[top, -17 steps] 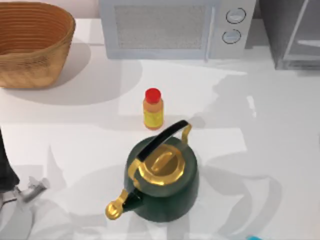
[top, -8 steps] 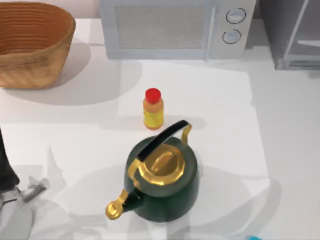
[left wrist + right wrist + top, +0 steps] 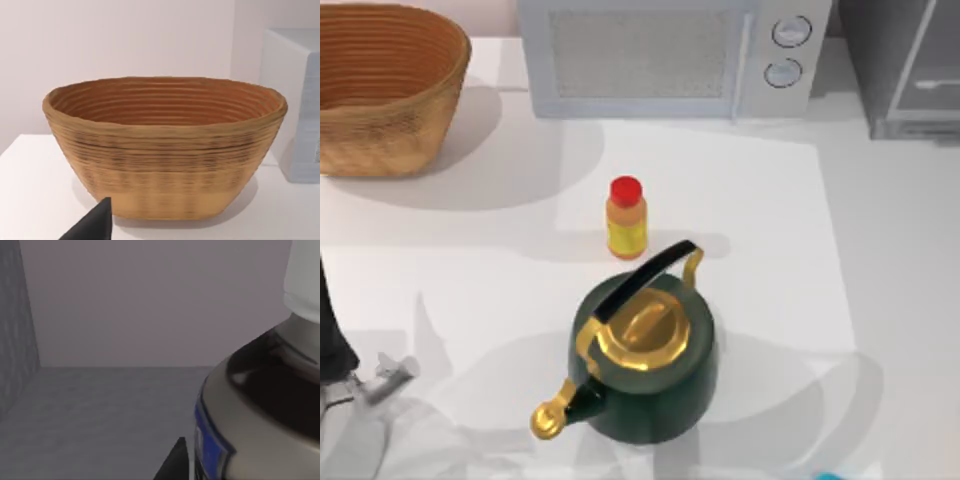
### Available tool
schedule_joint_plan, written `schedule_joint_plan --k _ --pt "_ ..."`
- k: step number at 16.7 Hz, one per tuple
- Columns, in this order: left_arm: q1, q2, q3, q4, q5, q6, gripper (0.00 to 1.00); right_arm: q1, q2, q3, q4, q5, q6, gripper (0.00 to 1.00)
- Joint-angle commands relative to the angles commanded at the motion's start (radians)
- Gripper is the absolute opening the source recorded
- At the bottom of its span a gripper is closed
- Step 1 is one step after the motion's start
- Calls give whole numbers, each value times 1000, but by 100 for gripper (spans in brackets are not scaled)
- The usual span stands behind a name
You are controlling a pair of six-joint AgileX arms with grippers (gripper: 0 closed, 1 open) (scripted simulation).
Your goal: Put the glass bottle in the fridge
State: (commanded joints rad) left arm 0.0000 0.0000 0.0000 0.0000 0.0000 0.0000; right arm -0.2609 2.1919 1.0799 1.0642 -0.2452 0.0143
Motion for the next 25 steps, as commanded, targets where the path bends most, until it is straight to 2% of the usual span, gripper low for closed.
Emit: schedule_joint_plan --k 8,14,25 --pt "0 0 0 0 0 0 100 31 163 374 -155 35 -3 1" --pt "0 0 0 0 0 0 100 36 184 405 -181 42 -1 1" --pt "0 0 0 0 0 0 100 36 184 405 -181 42 -1 83"
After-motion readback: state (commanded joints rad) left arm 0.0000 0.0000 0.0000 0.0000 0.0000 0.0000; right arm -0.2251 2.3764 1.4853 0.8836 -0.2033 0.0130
